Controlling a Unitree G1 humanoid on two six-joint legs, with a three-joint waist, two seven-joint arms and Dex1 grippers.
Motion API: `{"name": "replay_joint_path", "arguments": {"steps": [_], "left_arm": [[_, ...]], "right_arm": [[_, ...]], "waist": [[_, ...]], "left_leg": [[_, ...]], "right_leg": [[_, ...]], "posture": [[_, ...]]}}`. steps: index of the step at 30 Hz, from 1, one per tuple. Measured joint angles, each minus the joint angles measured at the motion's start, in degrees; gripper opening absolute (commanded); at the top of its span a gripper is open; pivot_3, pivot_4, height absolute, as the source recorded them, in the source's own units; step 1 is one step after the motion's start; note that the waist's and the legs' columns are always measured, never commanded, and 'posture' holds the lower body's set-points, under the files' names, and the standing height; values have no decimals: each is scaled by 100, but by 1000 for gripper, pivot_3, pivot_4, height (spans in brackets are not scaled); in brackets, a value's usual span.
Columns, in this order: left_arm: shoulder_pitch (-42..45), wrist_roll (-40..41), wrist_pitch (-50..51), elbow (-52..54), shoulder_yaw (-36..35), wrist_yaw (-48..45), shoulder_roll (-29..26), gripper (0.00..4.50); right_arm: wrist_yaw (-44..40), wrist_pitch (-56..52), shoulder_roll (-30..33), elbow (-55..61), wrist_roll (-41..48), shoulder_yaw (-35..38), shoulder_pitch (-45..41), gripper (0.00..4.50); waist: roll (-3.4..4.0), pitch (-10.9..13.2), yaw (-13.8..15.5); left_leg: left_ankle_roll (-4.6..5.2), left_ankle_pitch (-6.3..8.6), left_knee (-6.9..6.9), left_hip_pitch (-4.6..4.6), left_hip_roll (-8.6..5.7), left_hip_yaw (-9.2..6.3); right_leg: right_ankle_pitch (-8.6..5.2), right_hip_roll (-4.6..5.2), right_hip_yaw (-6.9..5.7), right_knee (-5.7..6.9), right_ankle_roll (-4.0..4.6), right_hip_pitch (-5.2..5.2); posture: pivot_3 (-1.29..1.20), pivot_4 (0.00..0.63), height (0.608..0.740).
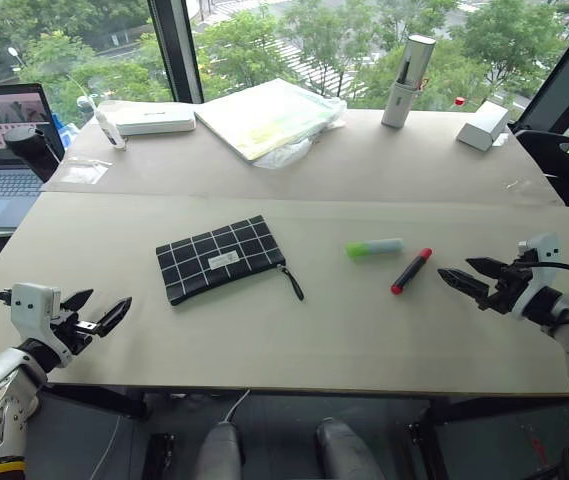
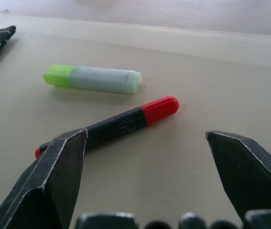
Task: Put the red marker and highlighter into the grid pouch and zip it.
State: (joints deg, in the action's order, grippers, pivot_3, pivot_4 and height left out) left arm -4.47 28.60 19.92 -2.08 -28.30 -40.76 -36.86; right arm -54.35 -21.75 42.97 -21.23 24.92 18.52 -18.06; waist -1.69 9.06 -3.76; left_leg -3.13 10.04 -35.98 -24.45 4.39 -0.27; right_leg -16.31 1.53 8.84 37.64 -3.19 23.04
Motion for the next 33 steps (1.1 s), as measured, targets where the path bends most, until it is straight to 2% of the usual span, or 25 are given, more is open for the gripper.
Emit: {"name": "replay_joint_path", "arguments": {"steps": [3, 8, 11, 12, 14, 17, 21, 22, 24, 27, 30, 33], "left_arm": [[72, -6, -126, -165, 26, -219, -7, 4465], [193, -210, -973, -715, 466, -1297, -333, 4465], [269, -543, -1760, -1062, 697, -1918, -648, 4500], [324, -655, -2007, -1175, 726, -2010, -705, 4500], [460, -901, -2516, -1453, 818, -2124, -856, 4500], [757, -1384, -3485, -2053, 966, -2176, -1122, 4500], [1304, -1880, -4673, -2869, 1215, -2162, -1284, 4500], [1405, -1974, -4896, -3039, 1293, -2160, -1303, 4500], [1585, -2111, -5235, -3278, 1439, -2150, -1307, 4500], [1905, -2394, -5779, -3617, 1724, -2071, -1308, 4500], [2251, -2670, -6327, -3910, 1991, -1917, -1302, 4500], [2460, -2814, -6657, -4135, 2188, -1773, -1266, 4500]], "right_arm": [[25, 0, 0, 2, 0, 2, -2, 4427], [60, -1, 0, 73, 3, -1, -62, 4427], [56, -15, -3, 277, 31, -19, -177, 3753], [56, -51, -27, 340, 80, -19, -243, 3257], [55, -183, -119, 499, 139, -35, -411, 2721], [52, -448, -342, 803, 354, -213, -736, 1686], [-10, -760, -861, 1415, 476, -902, -1105, 204], [-22, -828, -1030, 1522, 498, -1083, -1188, 47], [-12, -852, -1287, 1628, 450, -1435, -1355, 47], [341, -600, -1844, 1497, -194, -2177, -1831, 47], [889, -226, -2494, 936, -880, -2733, -2382, 47], [1339, 38, -2804, 346, -1384, -2954, -2749, 47]], "waist": [[0, 0, 3], [0, 0, -4], [1, 0, -8], [1, 0, -11], [1, 0, -19], [1, 0, -24], [2, 1, -8], [2, 1, -7], [2, 1, 1], [2, 1, 1], [3, 1, 30], [4, 1, 103]], "left_leg": [[0, 0, 0, 1, 0, 0], [0, 0, 1, 0, 0, 1], [0, 0, 5, 1, 0, 2], [0, 0, 5, 2, 1, 2], [0, 0, 6, 2, 1, 2], [0, 0, 8, 2, 1, 2], [0, 0, 7, -5, 1, 2], [0, 0, 7, -7, 1, 2], [0, 0, 4, -13, 1, 2], [0, 0, 0, -15, 1, 2], [0, -1, 0, -16, 1, 2], [0, -1, 0, -18, 1, 3]], "right_leg": [[0, 0, 0, 1, 0, 0], [0, -1, 0, 0, 1, 2], [-2, -1, 0, 0, 5, 4], [-3, -1, 0, 1, 5, 4], [-3, -2, 0, 2, 6, 5], [-4, -2, 0, 4, 8, 6], [-4, -1, -1, 6, 8, 11], [-4, -1, -1, 7, 8, 13], [-4, -1, -2, 13, 8, 19], [-4, -3, -3, 29, 8, 28], [-4, -3, -6, 38, 9, 35], [-4, 1, -13, 37, 9, 35]], "posture": [[0, 150, 739], [0, 150, 739], [0, 150, 739], [0, 150, 739], [0, 150, 739], [0, 150, 739], [0, 150, 739], [0, 150, 739], [0, 150, 739], [0, 150, 739], [0, 150, 739], [0, 150, 739]]}}
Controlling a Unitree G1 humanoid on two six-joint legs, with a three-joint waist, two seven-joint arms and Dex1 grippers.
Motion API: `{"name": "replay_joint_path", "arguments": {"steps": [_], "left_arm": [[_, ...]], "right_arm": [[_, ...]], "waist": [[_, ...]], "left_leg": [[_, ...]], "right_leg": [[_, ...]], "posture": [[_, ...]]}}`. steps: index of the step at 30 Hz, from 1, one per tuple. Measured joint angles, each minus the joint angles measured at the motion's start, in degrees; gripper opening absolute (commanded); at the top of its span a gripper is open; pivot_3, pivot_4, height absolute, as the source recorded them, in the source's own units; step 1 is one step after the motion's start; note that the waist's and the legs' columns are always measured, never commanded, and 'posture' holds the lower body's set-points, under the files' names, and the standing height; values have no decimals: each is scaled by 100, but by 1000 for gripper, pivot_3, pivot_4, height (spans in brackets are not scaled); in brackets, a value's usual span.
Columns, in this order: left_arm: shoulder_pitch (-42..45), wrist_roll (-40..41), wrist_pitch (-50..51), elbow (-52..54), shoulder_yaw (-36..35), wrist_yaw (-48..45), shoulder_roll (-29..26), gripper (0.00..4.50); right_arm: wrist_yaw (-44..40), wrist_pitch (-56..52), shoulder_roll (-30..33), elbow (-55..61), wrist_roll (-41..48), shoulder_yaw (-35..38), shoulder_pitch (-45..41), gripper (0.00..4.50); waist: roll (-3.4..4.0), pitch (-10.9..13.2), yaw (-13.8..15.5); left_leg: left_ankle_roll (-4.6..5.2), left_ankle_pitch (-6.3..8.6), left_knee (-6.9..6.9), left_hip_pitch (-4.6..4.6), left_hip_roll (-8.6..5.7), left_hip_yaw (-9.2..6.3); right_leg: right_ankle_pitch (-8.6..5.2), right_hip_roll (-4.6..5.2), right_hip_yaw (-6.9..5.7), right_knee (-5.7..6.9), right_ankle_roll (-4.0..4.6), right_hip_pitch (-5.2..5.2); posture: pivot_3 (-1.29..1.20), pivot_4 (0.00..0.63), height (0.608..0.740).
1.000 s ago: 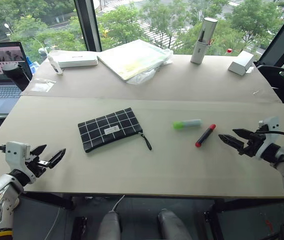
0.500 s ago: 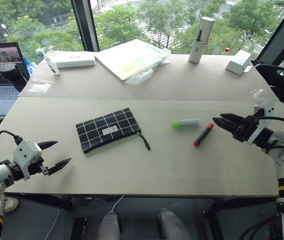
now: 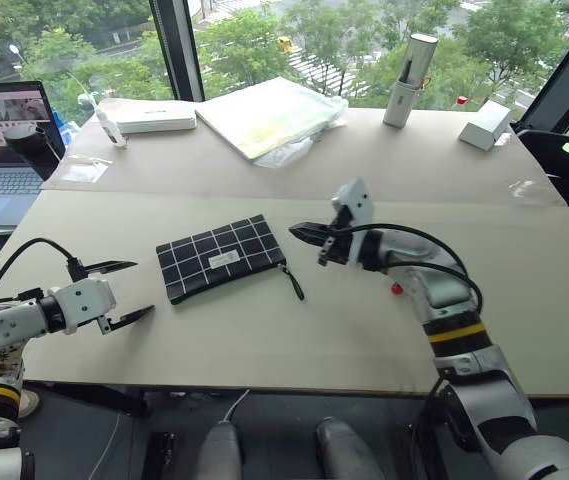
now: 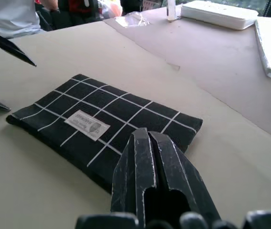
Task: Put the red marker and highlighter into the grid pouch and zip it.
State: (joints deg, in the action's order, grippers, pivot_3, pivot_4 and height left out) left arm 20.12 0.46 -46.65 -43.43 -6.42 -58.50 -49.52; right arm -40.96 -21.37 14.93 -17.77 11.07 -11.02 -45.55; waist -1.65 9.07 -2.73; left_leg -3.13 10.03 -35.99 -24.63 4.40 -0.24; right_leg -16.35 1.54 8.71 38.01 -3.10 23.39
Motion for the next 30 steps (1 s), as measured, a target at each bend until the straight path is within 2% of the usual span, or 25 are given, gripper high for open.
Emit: {"name": "replay_joint_path", "arguments": {"steps": [5, 13, 21, 30], "left_arm": [[252, -137, -221, -218, 258, 258, 92, 4500], [295, -117, -331, -240, 396, 344, 107, 4500], [302, -42, -326, -240, 464, 337, 107, 4500], [566, -54, -510, -403, 748, 159, 190, 4500]], "right_arm": [[506, 252, -398, -1097, -679, -262, -526, 47], [635, 860, -681, -1717, -1554, -970, -516, 47], [625, 1758, -475, -1848, -2477, -1592, -518, 47], [526, 2182, -450, -1973, -2756, -1590, -531, 47]], "waist": [[2, 0, 49], [3, -1, 40], [4, -1, 36], [4, -1, 36]], "left_leg": [[2, -3, -1, 3, 1, 0], [2, -3, 0, 3, 1, 0], [2, -3, 0, 4, 1, 0], [2, -3, 1, 14, 1, 1]], "right_leg": [[0, -1, -4, 8, 2, 1], [0, -1, -4, 9, 3, 2], [-1, -1, -4, 8, 3, 0], [-1, -1, -5, 7, 4, -9]], "posture": [[0, 150, 739], [0, 150, 739], [0, 150, 739], [0, 150, 739]]}}
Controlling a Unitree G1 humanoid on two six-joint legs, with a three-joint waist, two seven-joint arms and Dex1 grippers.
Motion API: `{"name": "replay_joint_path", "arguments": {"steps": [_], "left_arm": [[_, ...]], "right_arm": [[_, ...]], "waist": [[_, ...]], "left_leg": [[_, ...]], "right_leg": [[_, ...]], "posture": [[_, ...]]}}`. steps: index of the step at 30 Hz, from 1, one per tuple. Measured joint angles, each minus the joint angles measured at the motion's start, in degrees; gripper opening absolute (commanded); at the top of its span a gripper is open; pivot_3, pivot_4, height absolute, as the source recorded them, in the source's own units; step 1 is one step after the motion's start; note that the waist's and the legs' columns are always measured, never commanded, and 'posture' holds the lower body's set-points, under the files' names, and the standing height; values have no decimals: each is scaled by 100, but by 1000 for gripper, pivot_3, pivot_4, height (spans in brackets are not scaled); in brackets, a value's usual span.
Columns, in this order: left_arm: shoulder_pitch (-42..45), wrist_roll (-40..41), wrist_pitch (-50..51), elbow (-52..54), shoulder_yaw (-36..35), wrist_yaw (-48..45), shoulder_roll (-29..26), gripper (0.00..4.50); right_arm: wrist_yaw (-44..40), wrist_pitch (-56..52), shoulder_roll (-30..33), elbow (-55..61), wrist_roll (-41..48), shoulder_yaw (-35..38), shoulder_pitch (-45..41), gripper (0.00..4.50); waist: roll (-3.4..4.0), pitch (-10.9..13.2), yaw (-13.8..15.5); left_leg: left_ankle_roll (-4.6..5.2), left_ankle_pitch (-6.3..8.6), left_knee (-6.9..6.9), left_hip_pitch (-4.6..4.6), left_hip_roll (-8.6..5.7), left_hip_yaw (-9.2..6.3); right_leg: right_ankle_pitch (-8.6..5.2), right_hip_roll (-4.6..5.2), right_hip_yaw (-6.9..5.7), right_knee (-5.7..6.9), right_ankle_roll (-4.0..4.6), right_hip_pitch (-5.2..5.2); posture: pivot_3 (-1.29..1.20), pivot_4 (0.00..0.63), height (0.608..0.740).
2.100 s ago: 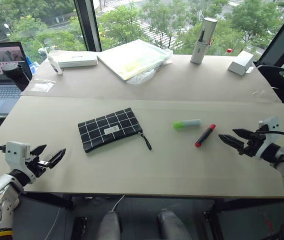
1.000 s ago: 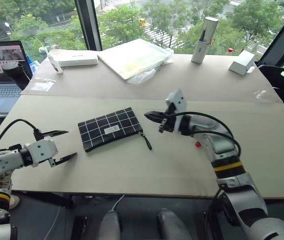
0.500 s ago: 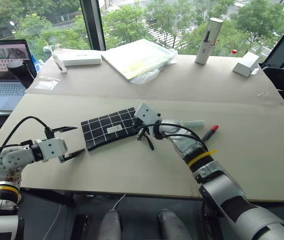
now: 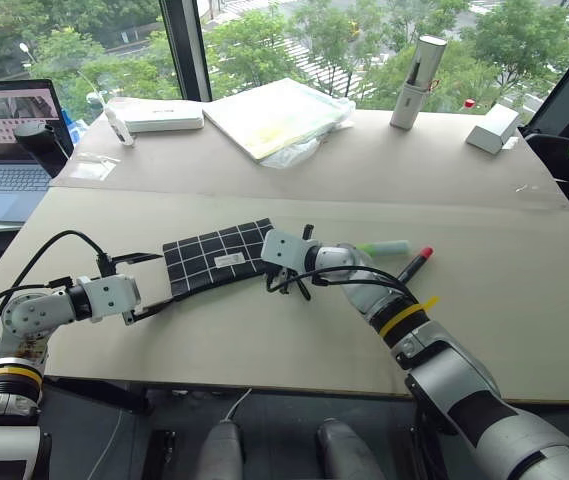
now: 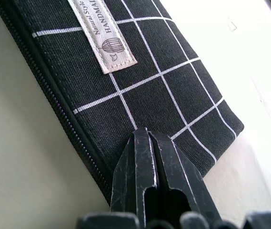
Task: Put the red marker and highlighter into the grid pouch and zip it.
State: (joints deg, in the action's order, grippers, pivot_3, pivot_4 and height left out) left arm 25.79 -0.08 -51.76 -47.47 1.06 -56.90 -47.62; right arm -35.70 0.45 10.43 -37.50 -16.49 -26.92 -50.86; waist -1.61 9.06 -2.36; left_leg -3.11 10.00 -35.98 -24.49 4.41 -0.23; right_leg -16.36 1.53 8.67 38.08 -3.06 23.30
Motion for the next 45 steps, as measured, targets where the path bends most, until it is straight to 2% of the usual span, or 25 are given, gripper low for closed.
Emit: {"name": "replay_joint_path", "arguments": {"steps": [13, 17, 18, 26, 27, 30, 33, 38, 42, 45], "left_arm": [[1059, -472, -614, -983, 510, 186, 446, 4500], [1199, -505, -686, -1135, 605, 109, 532, 3394], [1204, -476, -684, -1176, 620, 43, 569, 2908], [1153, -133, -633, -1178, 639, -575, 704, 17], [1153, -73, -582, -1159, 627, -615, 705, 17], [1113, 45, -315, -1053, 596, -715, 746, 0], [1031, 114, 119, -887, 536, -732, 753, 0], [818, 425, 704, -611, 328, -732, 858, 0], [603, 841, 1510, -23, 83, -661, 1117, 0], [487, 1185, 2268, 624, -149, -483, 1242, 0]], "right_arm": [[-48, 17, -37, -45, -34, 83, -2, 47], [-36, 15, -37, -29, -34, 96, 9, 0], [-34, 15, -37, -26, -34, 97, 10, 0], [-27, 6, -31, -25, -22, 174, 12, 0], [-27, 0, -31, -30, -17, 203, 12, 0], [-30, -235, -130, -101, 298, 605, 11, 778], [-309, -780, -359, -65, 1162, 1359, -1, 1883], [-690, -1586, -284, 174, 2091, 2115, -128, 3488], [-1043, -2326, 151, 869, 2812, 2647, -270, 3488], [-1120, -2562, 558, 1344, 2909, 2771, -206, 3488]], "waist": [[0, 0, 20], [0, 0, 18], [0, 0, 17], [0, 0, -2], [0, 0, -5], [-1, 0, -10], [-1, 0, -22], [0, 1, -19], [1, 2, -6], [0, 2, -15]], "left_leg": [[0, 0, -1, 10, -1, 0], [0, 0, -1, 9, -1, 0], [0, 0, 0, 9, 0, 0], [0, 0, 0, 7, 0, -1], [0, 0, 0, 6, 0, -1], [0, 0, 1, 6, 1, -1], [1, 0, 2, 7, 1, -2], [1, 0, 1, 3, 1, -2], [1, 0, -1, -11, 2, -9], [1, 0, -1, -16, 2, -10]], "right_leg": [[0, 0, 0, 0, 0, -11], [0, 0, 0, 0, 0, -11], [0, -1, 0, 0, 0, -10], [0, -1, 1, 0, 0, -7], [0, -1, 1, -1, 0, -7], [0, -1, 1, -1, 0, -6], [0, -2, 1, 0, 0, -9], [0, -1, 0, 0, 0, -7], [0, -1, -7, -3, 0, -1], [-1, -1, -7, -3, 0, 3]], "posture": [[0, 150, 739], [0, 150, 739], [0, 150, 739], [0, 150, 739], [0, 150, 739], [0, 150, 739], [0, 150, 739], [0, 150, 739], [0, 150, 739], [0, 150, 739]]}}
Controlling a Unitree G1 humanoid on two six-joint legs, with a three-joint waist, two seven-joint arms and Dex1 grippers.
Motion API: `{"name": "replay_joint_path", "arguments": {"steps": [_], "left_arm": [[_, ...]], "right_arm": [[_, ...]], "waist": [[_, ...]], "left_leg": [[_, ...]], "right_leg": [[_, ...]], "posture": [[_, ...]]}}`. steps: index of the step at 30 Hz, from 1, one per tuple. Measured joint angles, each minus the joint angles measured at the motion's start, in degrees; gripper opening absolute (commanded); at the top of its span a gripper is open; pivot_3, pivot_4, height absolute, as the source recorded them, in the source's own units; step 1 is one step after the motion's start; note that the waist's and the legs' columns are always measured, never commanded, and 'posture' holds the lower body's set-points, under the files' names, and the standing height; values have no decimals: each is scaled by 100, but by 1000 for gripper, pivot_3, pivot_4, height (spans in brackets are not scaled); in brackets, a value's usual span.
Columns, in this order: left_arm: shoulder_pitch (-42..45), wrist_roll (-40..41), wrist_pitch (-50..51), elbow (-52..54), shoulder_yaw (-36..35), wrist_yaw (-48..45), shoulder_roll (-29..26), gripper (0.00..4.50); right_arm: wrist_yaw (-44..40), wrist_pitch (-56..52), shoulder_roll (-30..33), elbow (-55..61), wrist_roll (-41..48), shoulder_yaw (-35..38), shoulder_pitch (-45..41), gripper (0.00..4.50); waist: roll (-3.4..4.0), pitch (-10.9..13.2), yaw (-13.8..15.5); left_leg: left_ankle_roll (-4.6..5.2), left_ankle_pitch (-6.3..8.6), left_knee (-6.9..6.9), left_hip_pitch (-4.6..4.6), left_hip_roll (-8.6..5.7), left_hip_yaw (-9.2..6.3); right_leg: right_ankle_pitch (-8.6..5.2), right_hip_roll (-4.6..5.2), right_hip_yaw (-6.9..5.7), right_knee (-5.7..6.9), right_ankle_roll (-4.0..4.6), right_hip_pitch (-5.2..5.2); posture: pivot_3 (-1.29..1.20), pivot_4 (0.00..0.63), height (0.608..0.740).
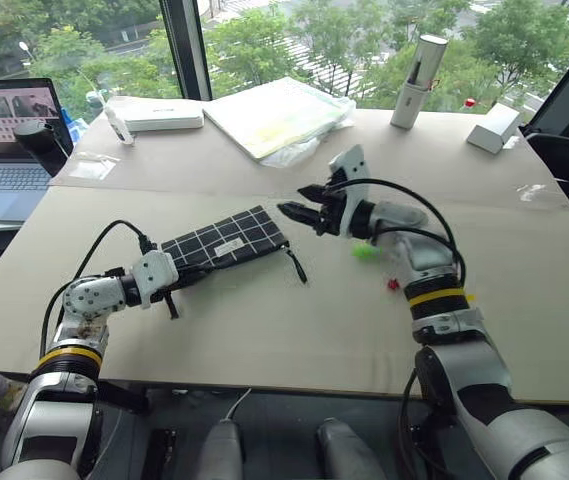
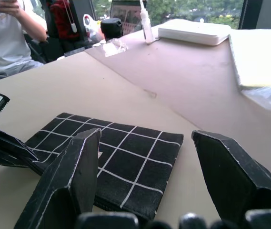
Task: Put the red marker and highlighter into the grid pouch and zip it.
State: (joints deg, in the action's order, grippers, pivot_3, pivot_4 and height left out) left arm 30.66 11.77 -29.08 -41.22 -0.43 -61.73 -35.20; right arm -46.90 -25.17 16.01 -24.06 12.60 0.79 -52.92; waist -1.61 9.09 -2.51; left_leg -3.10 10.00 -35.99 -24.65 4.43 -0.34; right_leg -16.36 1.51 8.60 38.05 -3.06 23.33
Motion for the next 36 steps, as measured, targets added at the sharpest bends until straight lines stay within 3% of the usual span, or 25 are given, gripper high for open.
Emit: {"name": "replay_joint_path", "arguments": {"steps": [4, 10, 23, 24, 26, 34, 36], "left_arm": [[-192, 141, 586, 677, -94, 153, 5, 0], [-365, 107, 835, 872, -89, 232, 5, 0], [-364, 109, 1053, 1039, -90, 285, 50, 0], [-364, 109, 1054, 1054, -90, 285, 56, 0], [-364, 109, 1062, 1073, -90, 288, 68, 0], [-364, 109, 1071, 1178, -90, 343, 101, 0], [-364, 109, 1072, 1178, -90, 361, 114, 0]], "right_arm": [[-5, -128, 200, 497, -49, -161, 554, 3488], [317, -316, 93, 868, -308, -746, 1272, 3488], [1071, -234, -569, 41, -459, -791, 1012, 3488], [1094, -173, -579, -55, -468, -791, 956, 3110], [1100, -42, -601, -204, -479, -791, 891, 2765], [821, 205, -632, -355, -504, -878, 857, 11], [662, 206, -633, -324, -503, -946, 857, 11]], "waist": [[0, 0, -47], [0, 1, -109], [0, 1, -121], [0, 1, -121], [0, 1, -123], [0, 1, -136], [0, 1, -136]], "left_leg": [[0, 0, 5, 4, 1, 0], [0, 0, 3, -1, 0, -1], [0, 0, 2, -1, 0, -1], [0, 0, 3, -1, 0, -1], [0, 0, 4, -2, 0, -1], [0, 0, 4, -1, 0, -1], [0, 0, 4, -1, 0, -1]], "right_leg": [[0, -3, 1, -1, 0, 1], [0, -3, 2, 0, 0, 7], [0, -2, 1, -1, 1, 6], [0, -2, 1, -3, 1, 6], [0, -2, 1, -4, 1, 6], [0, -2, 1, -3, 1, 6], [0, -2, 1, -3, 1, 6]], "posture": [[0, 150, 739], [0, 150, 739], [0, 150, 739], [0, 150, 739], [0, 150, 739], [0, 150, 739], [0, 150, 739]]}}
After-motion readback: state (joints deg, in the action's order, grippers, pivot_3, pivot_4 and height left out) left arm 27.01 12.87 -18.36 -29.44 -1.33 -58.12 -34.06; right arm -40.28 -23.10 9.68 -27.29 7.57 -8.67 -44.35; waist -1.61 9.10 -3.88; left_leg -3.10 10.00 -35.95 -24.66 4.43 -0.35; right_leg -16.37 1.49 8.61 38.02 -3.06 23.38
